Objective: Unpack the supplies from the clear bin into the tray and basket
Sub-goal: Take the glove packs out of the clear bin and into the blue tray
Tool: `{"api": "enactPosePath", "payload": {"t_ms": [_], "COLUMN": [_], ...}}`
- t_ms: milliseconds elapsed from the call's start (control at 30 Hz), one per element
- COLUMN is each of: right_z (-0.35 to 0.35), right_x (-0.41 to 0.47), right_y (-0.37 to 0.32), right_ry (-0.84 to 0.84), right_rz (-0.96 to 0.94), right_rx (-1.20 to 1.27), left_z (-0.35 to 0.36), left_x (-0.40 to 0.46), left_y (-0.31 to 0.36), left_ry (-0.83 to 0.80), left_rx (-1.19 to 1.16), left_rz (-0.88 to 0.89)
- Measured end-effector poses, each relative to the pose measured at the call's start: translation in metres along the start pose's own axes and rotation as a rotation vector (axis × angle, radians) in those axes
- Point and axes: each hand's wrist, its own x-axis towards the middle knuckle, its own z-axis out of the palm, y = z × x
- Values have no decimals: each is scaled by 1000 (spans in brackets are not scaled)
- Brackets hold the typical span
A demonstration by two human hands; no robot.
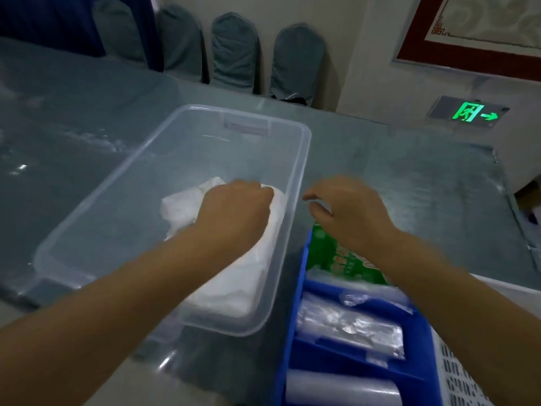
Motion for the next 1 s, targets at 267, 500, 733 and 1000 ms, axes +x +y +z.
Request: {"api": "enactPosePath", "payload": {"t_ms": [267, 500, 733, 1000], "right_z": [54, 66, 66, 56], "right_x": [50, 49, 49, 53], "right_y": [-66, -64, -68, -79], "right_ry": [-162, -142, -102, -5], "right_rz": [100, 254, 274, 490], "right_rx": [90, 194, 238, 546], "left_z": [76, 135, 127, 35], "left_x": [27, 36, 35, 28], "left_y": [-134, -140, -140, -120], "left_ry": [-535, -590, -571, -62], "left_rx": [102, -141, -215, -383], "left_rz": [-79, -127, -151, -131]}}
